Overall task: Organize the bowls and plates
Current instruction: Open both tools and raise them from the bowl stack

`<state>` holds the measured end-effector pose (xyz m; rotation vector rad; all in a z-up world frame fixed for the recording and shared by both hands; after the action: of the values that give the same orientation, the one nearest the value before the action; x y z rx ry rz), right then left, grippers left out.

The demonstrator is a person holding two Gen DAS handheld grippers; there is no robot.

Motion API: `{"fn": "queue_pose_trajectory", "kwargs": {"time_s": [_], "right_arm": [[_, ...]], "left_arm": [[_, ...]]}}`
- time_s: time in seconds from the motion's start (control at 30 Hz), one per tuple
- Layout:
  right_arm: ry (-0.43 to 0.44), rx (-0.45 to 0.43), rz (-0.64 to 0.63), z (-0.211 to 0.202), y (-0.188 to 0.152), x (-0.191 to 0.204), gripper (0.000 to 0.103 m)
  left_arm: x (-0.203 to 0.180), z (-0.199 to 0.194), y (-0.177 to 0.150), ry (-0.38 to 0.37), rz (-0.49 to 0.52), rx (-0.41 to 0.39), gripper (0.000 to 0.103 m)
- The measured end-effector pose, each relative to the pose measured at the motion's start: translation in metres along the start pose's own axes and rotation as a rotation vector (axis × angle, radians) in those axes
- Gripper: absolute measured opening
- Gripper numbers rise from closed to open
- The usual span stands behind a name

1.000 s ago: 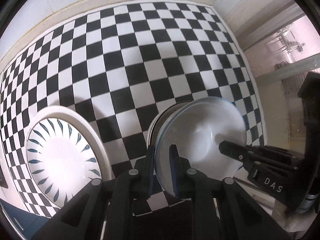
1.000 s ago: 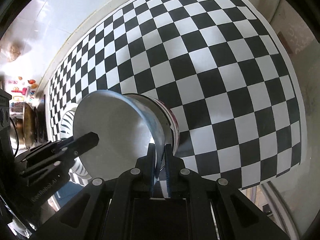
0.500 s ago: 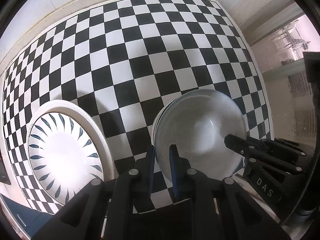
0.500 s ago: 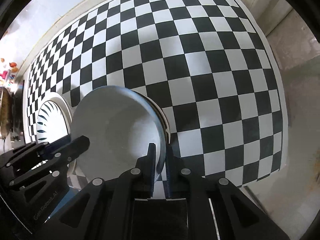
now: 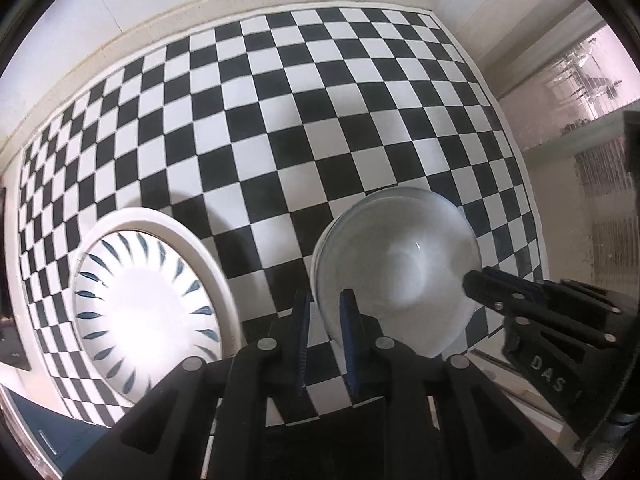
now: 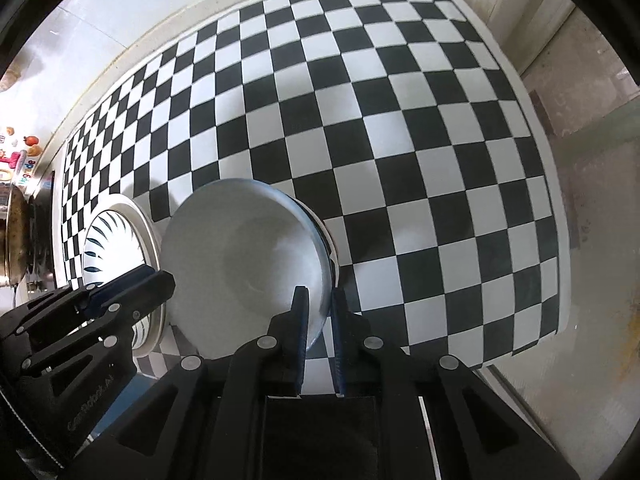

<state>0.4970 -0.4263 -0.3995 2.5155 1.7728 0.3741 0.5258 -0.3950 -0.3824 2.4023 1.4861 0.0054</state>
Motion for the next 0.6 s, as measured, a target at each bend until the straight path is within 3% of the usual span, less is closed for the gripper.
{"fn": "queue_pose_trajectory", "kwargs": {"time_s": [0.13,0.23,0.6], "right_arm": [[-0.013,-0.042,-0.025,-0.024,-0.006,-0.001,0.013],[-0.023,-0.079,-0.041,-0.043,-0.014,0.002,0.022],[-0.02,-0.178,-0.054,-0.129,-0.049,0.01,0.023]], "left_arm": [[0.002,-0.012,-0.003,0.002,0.01,-0.018,0.015],[0.005,-0.026,-0.007,0.023,0.03,-0.049,0.016],[-0.004,-0.104,-0.03,-0.001,0.105,-0.115,0.016]]}}
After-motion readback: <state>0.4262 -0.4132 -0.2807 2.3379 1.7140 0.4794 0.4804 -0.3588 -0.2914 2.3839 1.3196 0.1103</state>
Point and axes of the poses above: each gripper's, at about its wrist camera, not at the fingertips, and z roughly the way its jaws point, x to its left, y to its top, the point moved 4 cm from there along z, roughly the way its jaws point, and after that the axes turned 11 degrees about -x, right-handed, at the moved point
